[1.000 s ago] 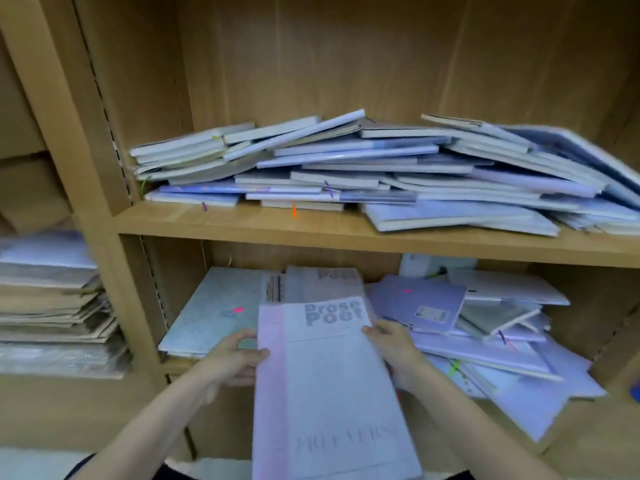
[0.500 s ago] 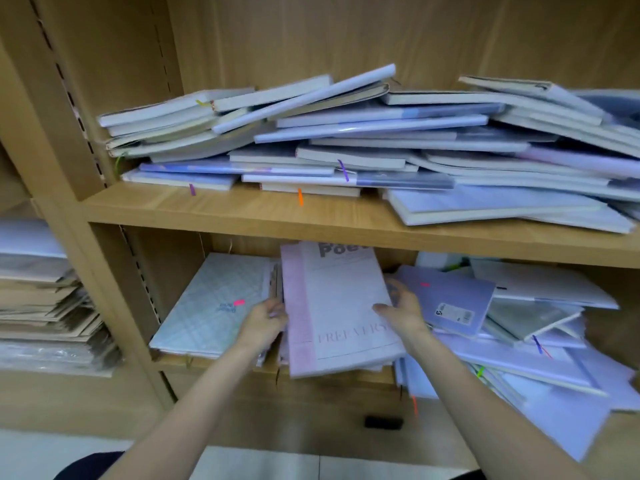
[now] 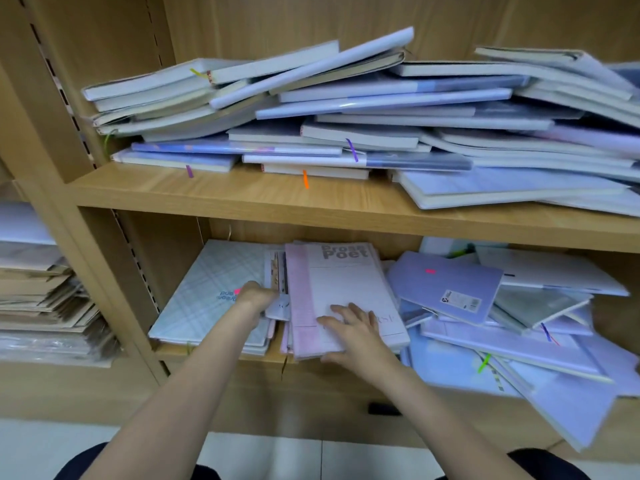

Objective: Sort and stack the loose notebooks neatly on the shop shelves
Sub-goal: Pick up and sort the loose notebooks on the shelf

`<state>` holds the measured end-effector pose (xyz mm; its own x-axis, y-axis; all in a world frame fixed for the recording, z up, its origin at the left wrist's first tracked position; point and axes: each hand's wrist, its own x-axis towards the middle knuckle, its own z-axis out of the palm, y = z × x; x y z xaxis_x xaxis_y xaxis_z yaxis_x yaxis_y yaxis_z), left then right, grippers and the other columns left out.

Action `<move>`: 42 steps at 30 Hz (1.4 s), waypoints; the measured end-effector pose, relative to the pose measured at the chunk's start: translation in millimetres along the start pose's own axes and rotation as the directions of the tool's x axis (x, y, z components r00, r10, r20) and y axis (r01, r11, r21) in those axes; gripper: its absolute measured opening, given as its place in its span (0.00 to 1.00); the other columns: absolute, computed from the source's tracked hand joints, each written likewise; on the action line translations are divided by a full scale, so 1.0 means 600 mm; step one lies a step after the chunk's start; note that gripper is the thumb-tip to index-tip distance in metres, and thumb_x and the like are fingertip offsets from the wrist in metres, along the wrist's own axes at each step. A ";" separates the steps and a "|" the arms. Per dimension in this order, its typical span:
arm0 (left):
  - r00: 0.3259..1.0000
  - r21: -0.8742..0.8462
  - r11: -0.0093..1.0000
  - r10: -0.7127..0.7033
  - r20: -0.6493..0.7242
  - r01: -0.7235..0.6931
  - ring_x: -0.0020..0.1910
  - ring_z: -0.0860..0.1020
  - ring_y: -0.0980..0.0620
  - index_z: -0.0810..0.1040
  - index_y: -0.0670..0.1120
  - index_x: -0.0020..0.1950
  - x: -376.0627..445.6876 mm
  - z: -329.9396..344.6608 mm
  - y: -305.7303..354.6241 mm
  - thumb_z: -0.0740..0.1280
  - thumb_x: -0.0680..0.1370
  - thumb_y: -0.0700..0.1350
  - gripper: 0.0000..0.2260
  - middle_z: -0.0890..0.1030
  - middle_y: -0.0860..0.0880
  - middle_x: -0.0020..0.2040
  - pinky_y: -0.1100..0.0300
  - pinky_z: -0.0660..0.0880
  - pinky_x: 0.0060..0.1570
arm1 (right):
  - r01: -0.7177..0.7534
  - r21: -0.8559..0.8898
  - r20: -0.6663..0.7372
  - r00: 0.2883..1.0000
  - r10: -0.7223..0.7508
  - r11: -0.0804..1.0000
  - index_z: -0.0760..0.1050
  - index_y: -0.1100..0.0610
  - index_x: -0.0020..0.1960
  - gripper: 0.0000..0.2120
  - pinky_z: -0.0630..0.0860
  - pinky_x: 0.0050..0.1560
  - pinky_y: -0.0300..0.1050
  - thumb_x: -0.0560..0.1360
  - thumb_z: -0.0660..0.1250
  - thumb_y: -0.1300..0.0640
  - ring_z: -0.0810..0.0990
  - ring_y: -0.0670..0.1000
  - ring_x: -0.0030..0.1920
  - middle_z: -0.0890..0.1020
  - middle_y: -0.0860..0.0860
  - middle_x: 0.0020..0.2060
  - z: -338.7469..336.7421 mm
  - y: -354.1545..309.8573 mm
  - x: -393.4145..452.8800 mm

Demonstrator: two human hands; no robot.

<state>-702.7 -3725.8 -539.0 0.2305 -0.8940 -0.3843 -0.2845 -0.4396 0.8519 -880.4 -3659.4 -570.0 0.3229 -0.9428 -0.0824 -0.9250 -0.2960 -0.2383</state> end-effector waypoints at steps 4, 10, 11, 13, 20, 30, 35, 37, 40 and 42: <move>0.999 -0.052 0.998 -0.033 0.038 0.035 0.53 0.77 0.43 0.73 0.36 0.59 0.014 0.005 -0.012 0.65 0.77 0.36 0.11 0.78 0.39 0.56 0.56 0.75 0.45 | -0.025 0.046 -0.074 0.997 0.028 0.999 0.61 0.45 0.73 0.29 0.47 0.72 0.56 0.75 0.66 0.48 0.52 0.50 0.74 0.58 0.48 0.74 -0.005 0.017 0.013; 0.988 -0.372 0.927 0.013 0.153 0.046 0.49 0.75 0.45 0.66 0.38 0.64 0.004 -0.012 0.005 0.60 0.79 0.33 0.13 0.76 0.38 0.54 0.51 0.76 0.47 | 0.036 -0.127 -0.111 0.993 -0.050 0.991 0.44 0.45 0.76 0.37 0.49 0.72 0.60 0.77 0.65 0.52 0.48 0.56 0.75 0.51 0.51 0.75 0.000 0.010 0.002; 0.989 -0.409 0.912 0.052 0.136 0.008 0.48 0.76 0.46 0.66 0.40 0.62 -0.004 -0.021 0.016 0.61 0.79 0.33 0.13 0.76 0.39 0.52 0.51 0.75 0.47 | 0.058 -0.076 -0.172 0.983 -0.070 0.995 0.46 0.47 0.76 0.36 0.53 0.72 0.59 0.77 0.65 0.53 0.52 0.57 0.75 0.54 0.52 0.75 -0.005 0.011 0.003; 0.988 -0.463 0.883 0.131 0.077 -0.081 0.39 0.75 0.49 0.67 0.43 0.53 -0.026 -0.041 0.037 0.62 0.78 0.33 0.08 0.75 0.43 0.42 0.55 0.78 0.42 | 0.099 0.070 -0.301 0.951 -0.074 0.993 0.53 0.52 0.76 0.33 0.63 0.68 0.55 0.76 0.65 0.55 0.62 0.59 0.71 0.62 0.55 0.72 -0.021 0.013 0.005; 0.965 -0.471 0.848 0.262 -0.025 -0.243 0.39 0.75 0.50 0.68 0.46 0.36 -0.114 -0.204 -0.032 0.65 0.76 0.37 0.11 0.73 0.44 0.39 0.62 0.79 0.33 | 0.003 -0.078 -0.233 0.972 -0.021 0.997 0.58 0.51 0.74 0.27 0.65 0.65 0.50 0.78 0.62 0.58 0.66 0.58 0.66 0.65 0.53 0.69 -0.008 -0.017 0.022; 0.922 -0.505 0.791 0.387 -0.024 -0.345 0.30 0.80 0.57 0.68 0.45 0.37 -0.218 -0.278 -0.066 0.62 0.76 0.35 0.10 0.82 0.50 0.32 0.66 0.76 0.27 | -0.056 -0.010 0.186 0.981 0.057 0.998 0.56 0.51 0.76 0.28 0.57 0.72 0.56 0.78 0.61 0.58 0.55 0.55 0.74 0.56 0.54 0.75 -0.013 -0.018 0.012; 0.887 -0.569 0.726 0.461 -0.015 -0.387 0.31 0.78 0.58 0.74 0.48 0.34 -0.263 -0.336 -0.066 0.71 0.65 0.46 0.07 0.80 0.52 0.32 0.67 0.76 0.31 | -0.137 0.822 0.081 0.989 0.125 0.552 0.61 0.59 0.73 0.28 0.64 0.64 0.43 0.78 0.63 0.50 0.66 0.51 0.69 0.67 0.51 0.70 -0.067 -0.081 -0.007; 0.896 -0.648 0.678 0.445 -0.016 -0.348 0.31 0.79 0.59 0.75 0.47 0.35 -0.274 -0.339 -0.076 0.68 0.68 0.44 0.04 0.81 0.51 0.33 0.69 0.77 0.31 | -0.213 0.900 0.205 0.977 0.062 0.381 0.58 0.58 0.74 0.32 0.68 0.64 0.46 0.76 0.64 0.47 0.71 0.51 0.66 0.70 0.52 0.67 -0.069 -0.112 -0.021; 0.931 -0.767 0.594 0.365 -0.011 -0.242 0.33 0.82 0.58 0.75 0.44 0.38 -0.281 -0.332 -0.103 0.67 0.69 0.41 0.02 0.83 0.49 0.35 0.68 0.79 0.35 | -0.322 0.930 0.330 0.944 -0.020 0.178 0.69 0.58 0.63 0.19 0.79 0.42 0.42 0.76 0.65 0.51 0.82 0.49 0.48 0.81 0.55 0.54 -0.071 -0.124 -0.055; 0.966 -0.820 0.552 0.259 -0.007 -0.154 0.32 0.82 0.57 0.74 0.43 0.42 -0.274 -0.321 -0.126 0.64 0.75 0.40 0.02 0.83 0.48 0.34 0.67 0.79 0.34 | -0.287 0.954 0.291 0.956 0.043 -0.092 0.73 0.58 0.55 0.10 0.77 0.31 0.38 0.78 0.61 0.54 0.82 0.47 0.36 0.82 0.55 0.45 -0.082 -0.105 -0.081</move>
<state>-539.8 -3528.5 -471.8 0.1549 -0.9768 -0.1481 0.5701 -0.0340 0.8208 -847.5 -3602.4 -503.1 0.3270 -0.8692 -0.3710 0.1837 0.4435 -0.8772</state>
